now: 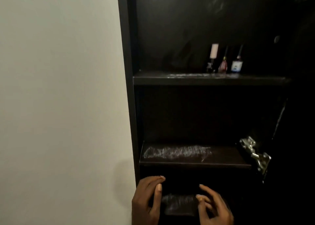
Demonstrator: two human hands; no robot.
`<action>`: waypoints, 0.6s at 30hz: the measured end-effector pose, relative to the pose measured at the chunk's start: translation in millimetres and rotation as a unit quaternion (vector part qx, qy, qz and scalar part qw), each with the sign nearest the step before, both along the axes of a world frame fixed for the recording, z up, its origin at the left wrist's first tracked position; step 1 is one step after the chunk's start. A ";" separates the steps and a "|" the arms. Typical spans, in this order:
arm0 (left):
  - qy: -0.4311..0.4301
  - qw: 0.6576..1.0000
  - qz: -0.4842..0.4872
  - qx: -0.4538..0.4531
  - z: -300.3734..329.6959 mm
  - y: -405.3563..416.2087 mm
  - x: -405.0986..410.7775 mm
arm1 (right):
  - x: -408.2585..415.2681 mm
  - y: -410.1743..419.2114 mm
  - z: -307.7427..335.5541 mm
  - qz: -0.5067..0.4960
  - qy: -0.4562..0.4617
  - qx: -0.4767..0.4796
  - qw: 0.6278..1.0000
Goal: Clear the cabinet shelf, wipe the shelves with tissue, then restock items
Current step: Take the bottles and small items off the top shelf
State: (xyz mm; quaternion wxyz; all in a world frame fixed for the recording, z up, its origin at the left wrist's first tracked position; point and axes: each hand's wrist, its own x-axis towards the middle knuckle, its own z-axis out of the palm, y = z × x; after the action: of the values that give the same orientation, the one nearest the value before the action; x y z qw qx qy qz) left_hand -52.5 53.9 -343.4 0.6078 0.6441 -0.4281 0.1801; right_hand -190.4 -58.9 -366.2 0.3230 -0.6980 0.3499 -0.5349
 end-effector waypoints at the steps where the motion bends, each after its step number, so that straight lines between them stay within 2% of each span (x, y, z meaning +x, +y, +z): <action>1: -0.015 0.999 -0.006 -0.030 25.2 -0.5 -1.6 | -2.6 -3.0 19.5 0.006 -0.023 -0.021 0.999; 5: -0.058 0.991 -0.023 -0.120 106.5 -3.8 -2.6 | -13.6 -19.3 96.0 0.056 -0.109 -0.074 0.990; 8: -0.081 0.982 -0.046 -0.167 157.3 -6.8 -1.5 | -19.9 -19.0 148.5 0.023 -0.168 -0.139 0.976; 11: -0.132 0.972 -0.057 -0.186 199.4 -16.3 3.1 | -25.5 -19.1 188.4 0.004 -0.186 -0.194 0.963; 18: -0.202 0.955 -0.066 -0.207 275.0 -47.3 11.8 | -34.0 -37.2 267.0 0.025 -0.226 -0.237 0.945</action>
State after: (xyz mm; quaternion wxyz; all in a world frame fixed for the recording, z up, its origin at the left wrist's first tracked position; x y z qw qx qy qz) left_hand -40.7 6.6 -68.5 0.6391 0.4251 -0.5366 0.3507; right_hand -224.4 -96.1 -99.2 0.2320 -0.6237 0.1136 -0.7378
